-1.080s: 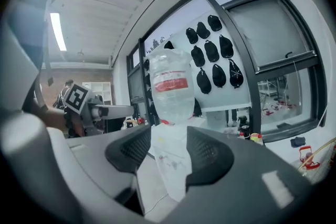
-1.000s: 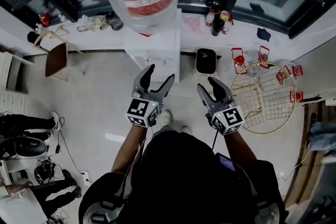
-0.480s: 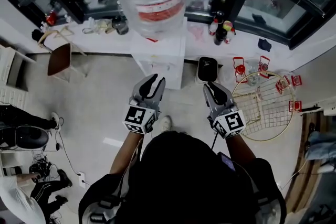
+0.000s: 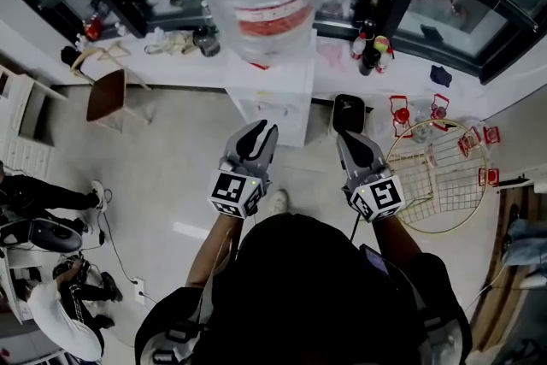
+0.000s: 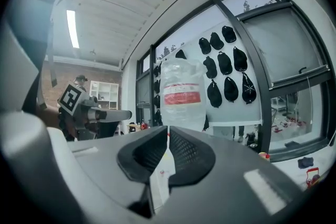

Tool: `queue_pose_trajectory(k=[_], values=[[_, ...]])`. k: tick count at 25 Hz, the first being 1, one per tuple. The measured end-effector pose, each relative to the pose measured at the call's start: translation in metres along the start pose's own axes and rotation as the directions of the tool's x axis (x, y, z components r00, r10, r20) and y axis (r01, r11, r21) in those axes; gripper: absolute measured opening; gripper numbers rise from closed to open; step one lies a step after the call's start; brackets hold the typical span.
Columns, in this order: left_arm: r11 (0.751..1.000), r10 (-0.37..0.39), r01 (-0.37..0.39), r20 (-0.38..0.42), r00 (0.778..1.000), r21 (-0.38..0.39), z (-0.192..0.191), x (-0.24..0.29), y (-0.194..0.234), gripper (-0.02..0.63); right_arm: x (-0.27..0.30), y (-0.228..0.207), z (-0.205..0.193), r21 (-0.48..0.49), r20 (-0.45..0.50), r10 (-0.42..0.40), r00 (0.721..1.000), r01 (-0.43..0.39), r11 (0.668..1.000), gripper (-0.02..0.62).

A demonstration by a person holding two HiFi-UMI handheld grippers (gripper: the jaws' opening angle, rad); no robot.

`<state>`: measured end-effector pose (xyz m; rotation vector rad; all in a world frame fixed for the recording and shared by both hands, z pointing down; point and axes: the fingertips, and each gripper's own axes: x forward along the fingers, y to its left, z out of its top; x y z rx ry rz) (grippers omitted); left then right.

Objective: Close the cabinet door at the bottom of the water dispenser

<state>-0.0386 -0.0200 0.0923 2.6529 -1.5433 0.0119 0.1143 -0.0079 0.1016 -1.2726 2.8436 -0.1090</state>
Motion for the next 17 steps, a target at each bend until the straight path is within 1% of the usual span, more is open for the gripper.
queue_pose_trajectory(k=[6,9,13,17], values=[[0.999,0.025,-0.025,-0.016,1.000,-0.027,-0.007,-0.007,0.007,0.081,0.005,0.004,-0.002,0.001,-0.009,0.018,1.000,-0.018,1.000,0.006],[0.999,0.033,-0.033,-0.015,0.999,-0.027,-0.011,-0.007,0.010,0.081,0.006,0.003,-0.004,0.000,-0.013,0.019,1.000,-0.019,1.000,0.006],[0.999,0.027,-0.028,-0.029,0.999,-0.045,-0.014,-0.006,0.008,0.081,0.006,0.000,-0.004,0.005,-0.016,0.019,1.000,-0.019,1.000,0.006],[0.999,0.032,-0.032,-0.015,0.999,-0.028,-0.014,-0.002,0.010,0.081,0.005,-0.004,-0.004,0.005,-0.013,0.014,1.000,-0.014,1.000,0.006]])
